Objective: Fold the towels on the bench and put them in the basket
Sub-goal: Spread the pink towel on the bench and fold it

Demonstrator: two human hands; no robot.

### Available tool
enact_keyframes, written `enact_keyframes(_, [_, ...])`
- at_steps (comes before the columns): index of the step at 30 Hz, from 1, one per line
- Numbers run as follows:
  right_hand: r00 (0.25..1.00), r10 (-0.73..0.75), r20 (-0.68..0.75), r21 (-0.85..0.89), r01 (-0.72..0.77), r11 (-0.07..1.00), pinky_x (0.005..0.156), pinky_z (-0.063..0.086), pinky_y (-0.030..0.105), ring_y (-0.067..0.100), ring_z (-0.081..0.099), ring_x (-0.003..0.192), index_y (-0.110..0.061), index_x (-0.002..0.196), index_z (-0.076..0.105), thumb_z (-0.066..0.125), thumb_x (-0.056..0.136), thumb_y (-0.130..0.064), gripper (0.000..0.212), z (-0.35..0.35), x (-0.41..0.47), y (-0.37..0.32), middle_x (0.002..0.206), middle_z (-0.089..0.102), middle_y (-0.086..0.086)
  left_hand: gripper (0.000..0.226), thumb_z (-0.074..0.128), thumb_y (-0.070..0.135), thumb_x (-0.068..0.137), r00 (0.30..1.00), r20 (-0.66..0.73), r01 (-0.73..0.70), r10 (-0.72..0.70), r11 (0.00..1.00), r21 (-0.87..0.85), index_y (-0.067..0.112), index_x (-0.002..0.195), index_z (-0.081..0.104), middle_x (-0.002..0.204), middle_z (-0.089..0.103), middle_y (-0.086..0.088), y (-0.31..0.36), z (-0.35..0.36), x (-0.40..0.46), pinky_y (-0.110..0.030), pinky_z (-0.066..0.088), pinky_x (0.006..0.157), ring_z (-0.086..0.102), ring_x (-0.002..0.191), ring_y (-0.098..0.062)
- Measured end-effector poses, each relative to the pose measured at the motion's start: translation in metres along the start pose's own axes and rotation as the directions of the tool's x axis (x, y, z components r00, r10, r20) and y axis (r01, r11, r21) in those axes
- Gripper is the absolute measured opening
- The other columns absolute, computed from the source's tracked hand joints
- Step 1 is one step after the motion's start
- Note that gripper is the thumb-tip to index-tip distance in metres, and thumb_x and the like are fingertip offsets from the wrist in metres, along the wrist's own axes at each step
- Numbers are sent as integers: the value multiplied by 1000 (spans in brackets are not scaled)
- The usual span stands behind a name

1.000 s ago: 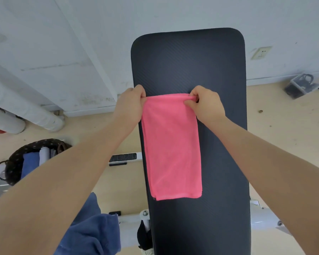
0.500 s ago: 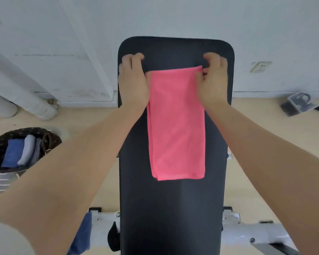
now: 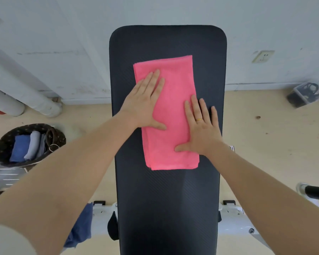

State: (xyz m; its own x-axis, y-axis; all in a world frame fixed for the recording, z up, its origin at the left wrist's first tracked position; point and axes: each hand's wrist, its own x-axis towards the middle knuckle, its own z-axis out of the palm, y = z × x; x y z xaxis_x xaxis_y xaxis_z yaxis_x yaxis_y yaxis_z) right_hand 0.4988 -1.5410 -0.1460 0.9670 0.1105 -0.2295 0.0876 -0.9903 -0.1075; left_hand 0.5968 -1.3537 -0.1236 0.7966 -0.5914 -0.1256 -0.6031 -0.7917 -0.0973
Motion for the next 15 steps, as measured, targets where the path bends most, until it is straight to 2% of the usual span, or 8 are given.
enact_keyframes(2, [998,22,61,-47,-19,999,111,-18,46,24,-29,140,-23,127,-46,62,58,-76,139,14,-20,1,135,-49,-2,139,56,82,55,999,26,44,-45,998,38,8,145,-20,153,-24,-13,4,-3,-6,-36,-12,114,-19,143,-26])
enact_keyframes(4, [996,26,88,-69,-20,997,112,-16,46,25,-28,140,-23,126,-48,61,59,-76,139,26,-37,2,134,-50,1,128,58,74,63,997,-17,77,-76,993,85,3,147,-8,156,-10,-18,13,-3,-18,-40,-6,116,-6,145,-30])
enact_keyframes(6, [995,11,98,-68,-4,998,114,-10,47,27,-25,141,-22,130,-45,65,59,-73,141,35,-51,3,138,-47,2,84,64,47,75,979,-189,-39,69,986,160,2,139,36,147,33,-22,31,6,-35,-43,23,113,36,134,-36])
enact_keyframes(8, [998,-46,31,-113,50,992,116,6,48,29,-10,142,-19,143,-22,74,49,-70,143,41,-61,4,152,-27,6,34,66,22,72,918,-294,-218,267,958,188,10,103,67,116,63,-16,48,24,-55,-41,50,90,63,102,-34])
enact_keyframes(9, [996,-83,-22,-130,79,988,114,17,49,30,2,141,-17,148,-2,78,43,-67,141,45,-65,5,155,-9,9,23,70,18,68,913,-279,-264,297,953,149,12,91,69,107,66,-14,54,32,-66,-38,54,80,65,93,-32])
enact_keyframes(11, [967,-230,-107,-200,205,958,110,28,49,31,21,137,-17,144,30,83,43,-57,121,53,-72,7,153,15,12,20,72,22,68,943,-207,-259,262,965,42,10,83,68,107,66,-16,57,46,-83,-39,57,76,65,95,-33])
enact_keyframes(13, [909,-384,-161,-278,332,901,109,28,47,29,33,135,-17,134,41,83,54,-44,94,61,-77,8,150,30,12,24,72,28,68,950,-158,-273,268,962,-12,8,80,65,120,60,-21,53,56,-95,-46,53,88,59,110,-38])
enact_keyframes(15, [893,-410,-188,-281,351,893,104,37,45,29,45,130,-15,123,46,84,56,-33,79,65,-79,7,144,43,13,22,71,29,67,947,-134,-300,293,954,-31,9,75,63,130,53,-23,46,59,-102,-49,46,96,53,119,-39])
